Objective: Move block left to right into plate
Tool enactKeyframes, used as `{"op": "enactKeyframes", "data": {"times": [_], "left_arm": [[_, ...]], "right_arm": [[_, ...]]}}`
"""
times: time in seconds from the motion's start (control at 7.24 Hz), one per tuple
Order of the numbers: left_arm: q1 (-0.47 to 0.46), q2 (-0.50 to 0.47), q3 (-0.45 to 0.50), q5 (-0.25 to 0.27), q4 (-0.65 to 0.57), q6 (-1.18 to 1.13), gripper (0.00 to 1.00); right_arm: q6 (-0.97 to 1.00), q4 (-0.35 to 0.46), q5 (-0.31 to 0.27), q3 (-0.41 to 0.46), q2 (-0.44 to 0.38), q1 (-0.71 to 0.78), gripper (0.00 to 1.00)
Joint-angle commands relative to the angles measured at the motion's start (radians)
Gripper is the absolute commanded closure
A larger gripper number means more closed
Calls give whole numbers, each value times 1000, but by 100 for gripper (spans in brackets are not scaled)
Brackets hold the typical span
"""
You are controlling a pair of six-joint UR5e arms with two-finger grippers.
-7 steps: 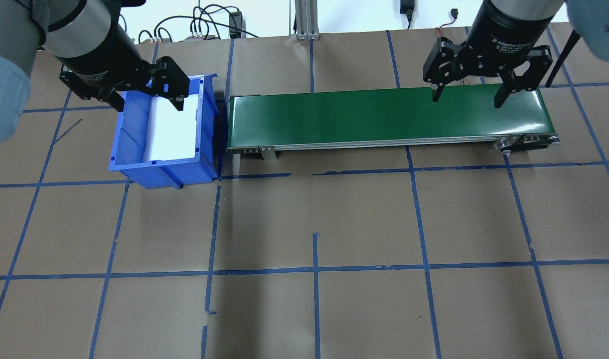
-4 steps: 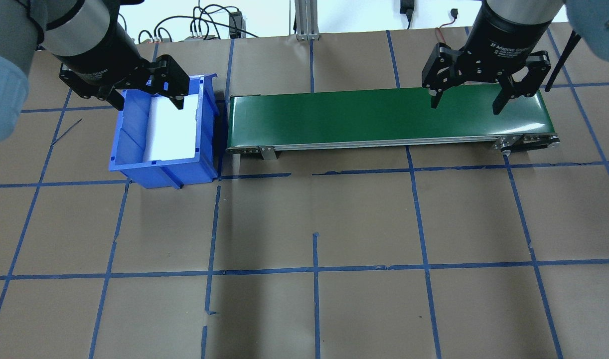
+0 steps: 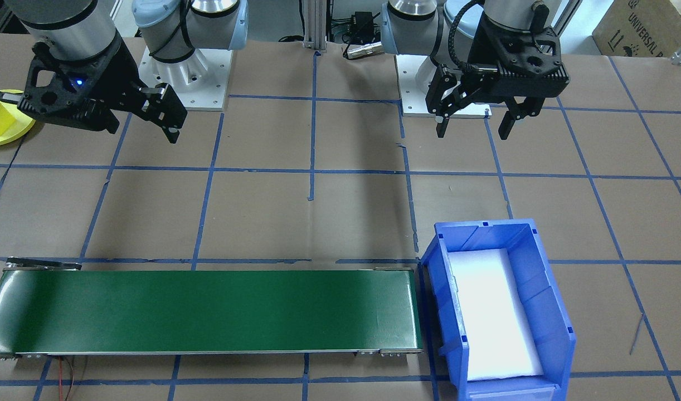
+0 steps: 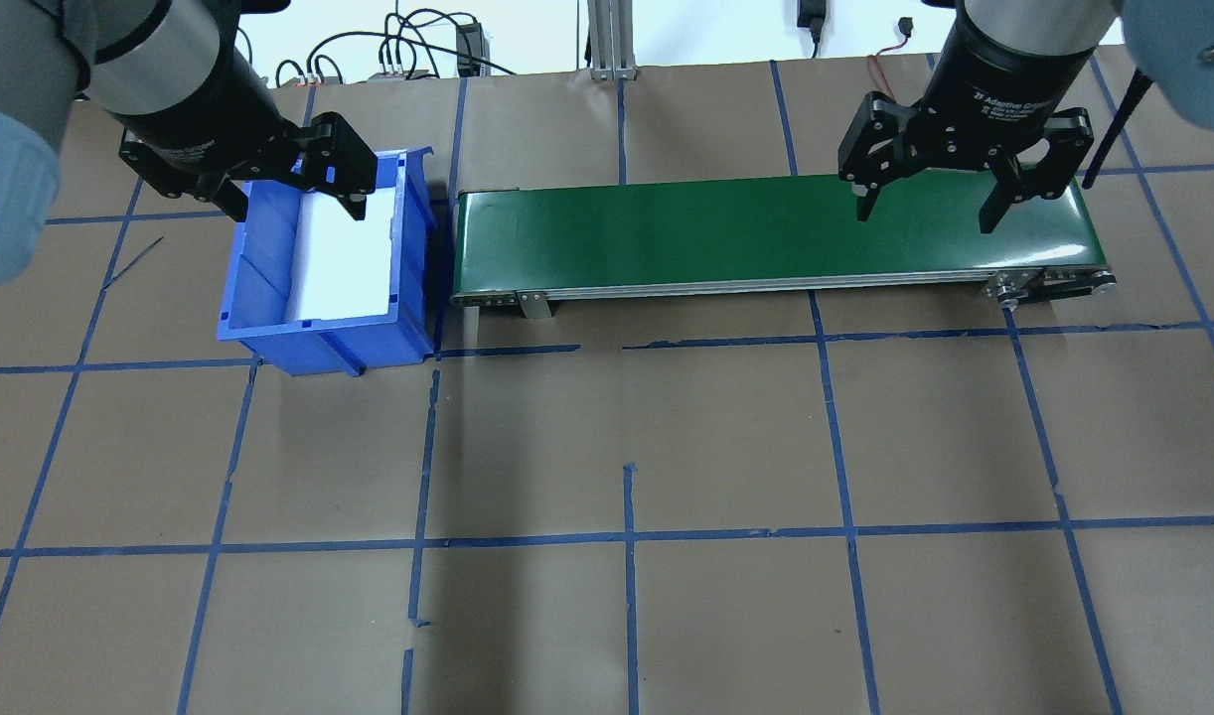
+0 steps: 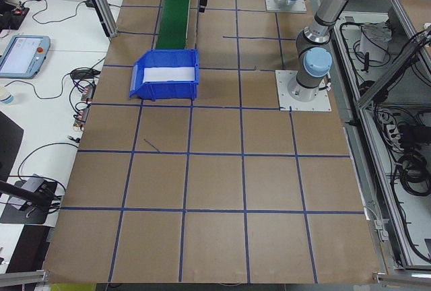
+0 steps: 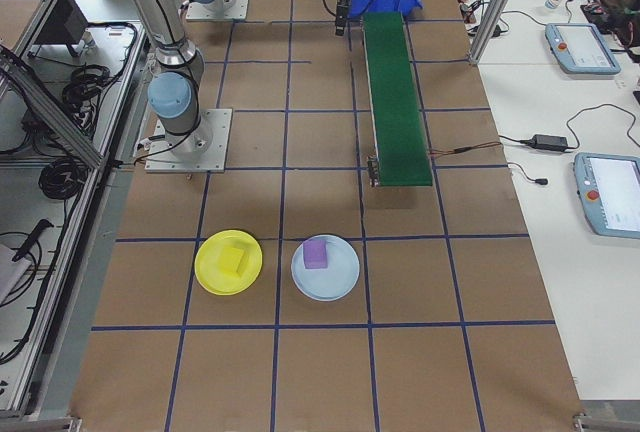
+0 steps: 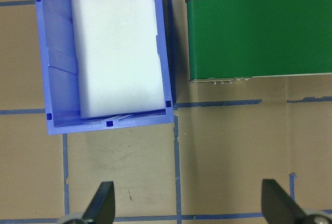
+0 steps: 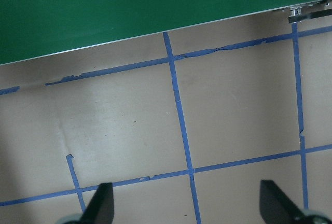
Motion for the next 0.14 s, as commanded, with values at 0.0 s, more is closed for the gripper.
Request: {"op": "enactKeyframes", "data": {"times": [0.0], "left_arm": [[8, 0, 0, 0, 0, 2, 0]], "right_arm": [[4, -1, 0, 4, 0, 0, 0]]}}
